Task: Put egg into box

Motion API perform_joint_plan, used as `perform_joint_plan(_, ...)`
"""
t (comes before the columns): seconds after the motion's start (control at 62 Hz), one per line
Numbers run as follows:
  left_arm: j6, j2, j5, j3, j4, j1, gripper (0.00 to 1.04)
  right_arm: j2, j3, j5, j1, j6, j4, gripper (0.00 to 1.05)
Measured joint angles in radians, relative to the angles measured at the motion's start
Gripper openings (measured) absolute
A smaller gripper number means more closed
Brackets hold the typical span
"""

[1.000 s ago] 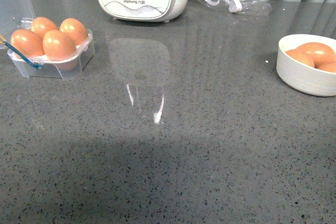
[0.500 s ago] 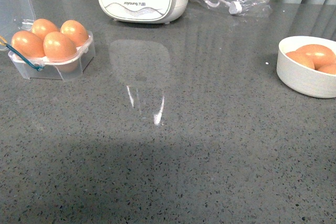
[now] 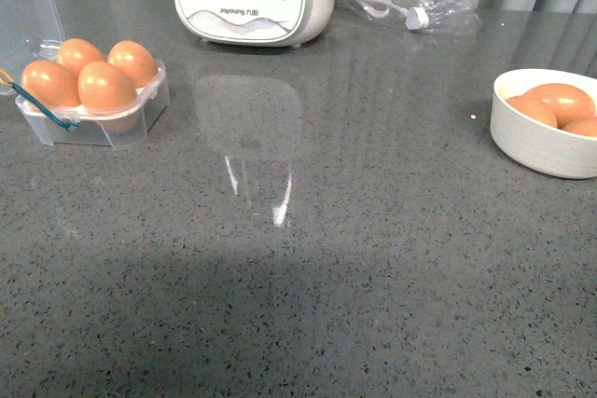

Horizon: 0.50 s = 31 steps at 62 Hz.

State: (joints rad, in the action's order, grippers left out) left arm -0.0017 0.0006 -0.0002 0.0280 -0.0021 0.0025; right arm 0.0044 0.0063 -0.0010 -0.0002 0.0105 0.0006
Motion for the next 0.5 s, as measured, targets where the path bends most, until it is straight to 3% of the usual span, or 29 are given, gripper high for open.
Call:
perform_joint_plan(0.339,0.0,0.0,0.0,0.0,0.0,0.0,0.98,0.0,0.0,0.0,0.0,0.0,0.0,0.98)
perform_joint_plan(0.5,0.0,0.0,0.0,0.0,0.0,0.0,0.98,0.0,0.0,0.0,0.0,-0.003,0.0,0.97)
